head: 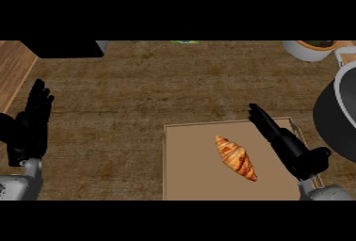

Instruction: Pick the croissant from the tray and place it in the pot

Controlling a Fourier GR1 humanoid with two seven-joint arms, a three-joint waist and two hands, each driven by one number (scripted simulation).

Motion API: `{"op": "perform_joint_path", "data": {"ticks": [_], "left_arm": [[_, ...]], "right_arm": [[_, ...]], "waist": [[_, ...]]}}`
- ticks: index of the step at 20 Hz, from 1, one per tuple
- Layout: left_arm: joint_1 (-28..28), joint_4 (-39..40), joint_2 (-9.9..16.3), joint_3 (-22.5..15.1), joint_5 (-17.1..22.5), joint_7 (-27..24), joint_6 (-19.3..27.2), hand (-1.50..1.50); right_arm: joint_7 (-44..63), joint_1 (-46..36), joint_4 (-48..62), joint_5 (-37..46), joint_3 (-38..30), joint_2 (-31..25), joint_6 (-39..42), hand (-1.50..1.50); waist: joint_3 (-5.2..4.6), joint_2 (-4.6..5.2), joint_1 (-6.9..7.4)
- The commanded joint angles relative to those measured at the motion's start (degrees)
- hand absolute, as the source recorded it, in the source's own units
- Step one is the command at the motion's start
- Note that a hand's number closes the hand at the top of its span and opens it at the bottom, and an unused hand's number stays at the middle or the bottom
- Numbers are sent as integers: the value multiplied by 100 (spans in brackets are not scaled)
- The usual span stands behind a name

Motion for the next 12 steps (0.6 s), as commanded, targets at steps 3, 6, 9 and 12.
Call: {"op": "perform_joint_path", "data": {"ticks": [3,6,9,12], "left_arm": [[-556,-192,-17,-127,33,80,-244,0],[-820,-376,-152,-274,155,-71,-461,0],[-711,-322,-303,-302,453,68,-656,0],[-865,-359,-309,-267,503,173,-692,0]], "right_arm": [[-247,-1637,305,482,294,-123,768,150],[-590,-2585,60,870,593,-543,1565,150],[-1576,-2821,406,2470,738,-1009,1015,-150],[-3017,-3081,1506,2432,693,-776,1194,-150]], "waist": [[-141,58,320],[-152,85,585],[-140,116,461],[-128,160,472]]}}
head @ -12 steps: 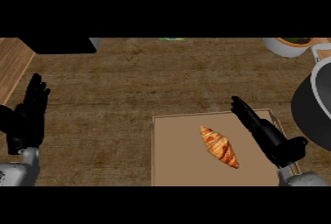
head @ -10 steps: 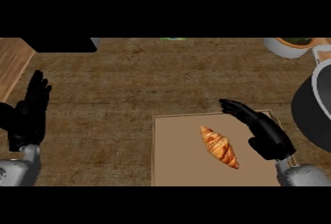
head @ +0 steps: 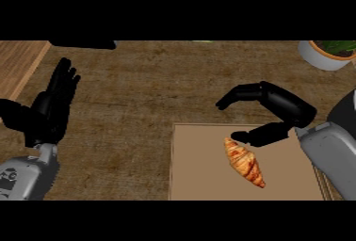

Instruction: Pick the croissant from the tray and place it in the pot

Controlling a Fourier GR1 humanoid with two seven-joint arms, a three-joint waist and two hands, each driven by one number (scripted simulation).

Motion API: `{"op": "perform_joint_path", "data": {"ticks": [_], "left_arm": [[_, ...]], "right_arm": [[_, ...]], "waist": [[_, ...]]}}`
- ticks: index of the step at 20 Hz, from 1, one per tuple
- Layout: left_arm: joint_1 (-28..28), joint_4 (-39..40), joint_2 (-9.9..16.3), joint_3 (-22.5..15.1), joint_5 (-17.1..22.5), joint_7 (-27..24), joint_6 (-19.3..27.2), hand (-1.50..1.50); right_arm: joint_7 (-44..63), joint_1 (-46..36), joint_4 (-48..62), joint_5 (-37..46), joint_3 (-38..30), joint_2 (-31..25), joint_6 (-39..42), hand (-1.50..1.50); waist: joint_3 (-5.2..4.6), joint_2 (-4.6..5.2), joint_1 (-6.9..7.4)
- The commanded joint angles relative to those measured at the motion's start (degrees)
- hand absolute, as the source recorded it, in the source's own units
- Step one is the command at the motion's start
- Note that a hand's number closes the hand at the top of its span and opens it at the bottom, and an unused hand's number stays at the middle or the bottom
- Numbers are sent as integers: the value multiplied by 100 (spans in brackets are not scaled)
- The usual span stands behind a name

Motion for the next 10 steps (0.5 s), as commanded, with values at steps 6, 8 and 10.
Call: {"op": "perform_joint_path", "data": {"ticks": [6,8,10], "left_arm": [[164,293,-20,308,118,-270,-282,0],[120,-143,225,518,323,178,-366,0],[280,-75,80,439,227,-1,-275,0]], "right_arm": [[-2650,-941,1349,843,197,-110,806,-150],[-2431,-1289,1531,1112,376,-36,990,-150],[-1786,-1289,942,1424,798,-111,1110,-150]], "waist": [[-9,-46,-327],[-8,-63,-285],[-14,-92,-343]]}}
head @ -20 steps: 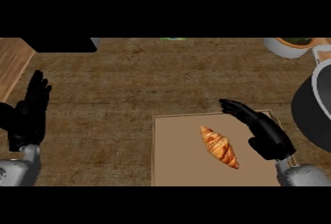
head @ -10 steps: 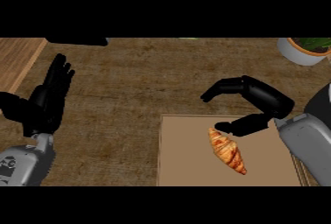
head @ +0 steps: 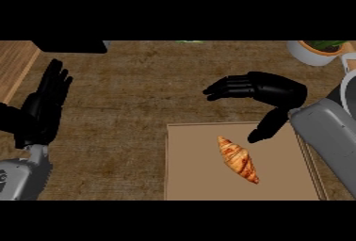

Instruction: Pick the croissant from the tray and place it in the pot

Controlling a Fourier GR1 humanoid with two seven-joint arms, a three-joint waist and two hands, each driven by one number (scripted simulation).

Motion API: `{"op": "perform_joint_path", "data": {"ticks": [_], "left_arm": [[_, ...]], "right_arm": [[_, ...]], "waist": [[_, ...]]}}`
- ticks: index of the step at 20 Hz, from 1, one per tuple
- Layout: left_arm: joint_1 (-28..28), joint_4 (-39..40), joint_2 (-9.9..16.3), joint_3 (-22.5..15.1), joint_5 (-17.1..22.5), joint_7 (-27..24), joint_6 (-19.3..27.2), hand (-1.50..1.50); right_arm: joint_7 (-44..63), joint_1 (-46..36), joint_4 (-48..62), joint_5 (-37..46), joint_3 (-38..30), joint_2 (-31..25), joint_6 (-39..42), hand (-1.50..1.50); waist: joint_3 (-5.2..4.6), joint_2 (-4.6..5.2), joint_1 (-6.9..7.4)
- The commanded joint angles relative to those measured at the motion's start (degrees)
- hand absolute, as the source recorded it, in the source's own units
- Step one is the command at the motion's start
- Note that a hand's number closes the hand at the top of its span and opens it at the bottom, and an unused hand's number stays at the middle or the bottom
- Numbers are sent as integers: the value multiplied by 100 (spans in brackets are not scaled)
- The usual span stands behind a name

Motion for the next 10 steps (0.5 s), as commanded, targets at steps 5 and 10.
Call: {"op": "perform_joint_path", "data": {"ticks": [5,10], "left_arm": [[159,-50,20,111,66,85,-80,0],[323,-263,222,322,167,197,-223,0]], "right_arm": [[895,-571,-841,1199,1230,-466,1071,-150],[1591,-492,-1707,1880,1844,-523,1363,-150]], "waist": [[-15,-77,-159],[-8,-81,-167]]}}
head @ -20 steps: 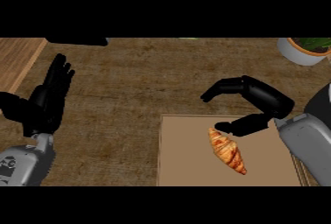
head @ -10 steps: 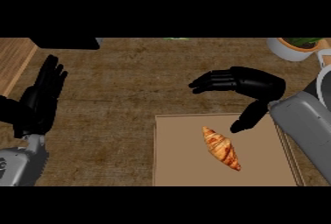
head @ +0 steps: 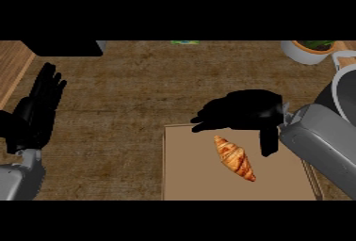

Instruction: Pick the croissant from the tray and place it in the pot

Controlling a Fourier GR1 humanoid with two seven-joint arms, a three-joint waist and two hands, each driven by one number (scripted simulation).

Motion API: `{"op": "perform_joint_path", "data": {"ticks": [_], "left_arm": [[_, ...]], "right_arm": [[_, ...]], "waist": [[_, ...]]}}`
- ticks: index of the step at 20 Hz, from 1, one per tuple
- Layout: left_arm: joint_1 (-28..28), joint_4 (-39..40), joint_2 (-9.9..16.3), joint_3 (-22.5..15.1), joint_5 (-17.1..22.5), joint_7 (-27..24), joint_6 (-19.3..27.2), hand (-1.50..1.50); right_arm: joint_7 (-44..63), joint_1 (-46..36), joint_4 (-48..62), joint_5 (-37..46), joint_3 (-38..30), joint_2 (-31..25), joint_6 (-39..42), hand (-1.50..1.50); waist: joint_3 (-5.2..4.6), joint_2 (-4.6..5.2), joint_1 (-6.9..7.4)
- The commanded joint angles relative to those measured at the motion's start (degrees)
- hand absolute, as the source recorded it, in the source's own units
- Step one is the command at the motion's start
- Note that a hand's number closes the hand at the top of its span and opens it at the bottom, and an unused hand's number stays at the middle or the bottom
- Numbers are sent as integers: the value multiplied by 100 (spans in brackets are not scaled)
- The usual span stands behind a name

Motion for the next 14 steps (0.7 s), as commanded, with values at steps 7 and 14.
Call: {"op": "perform_joint_path", "data": {"ticks": [7,14], "left_arm": [[88,143,-310,14,-177,-214,-51,0],[48,-83,-368,138,-450,-58,-60,0]], "right_arm": [[1446,514,-827,1209,680,604,827,-150],[1179,1326,-1191,1931,629,438,972,-150]], "waist": [[6,33,-13],[9,35,-11]]}}
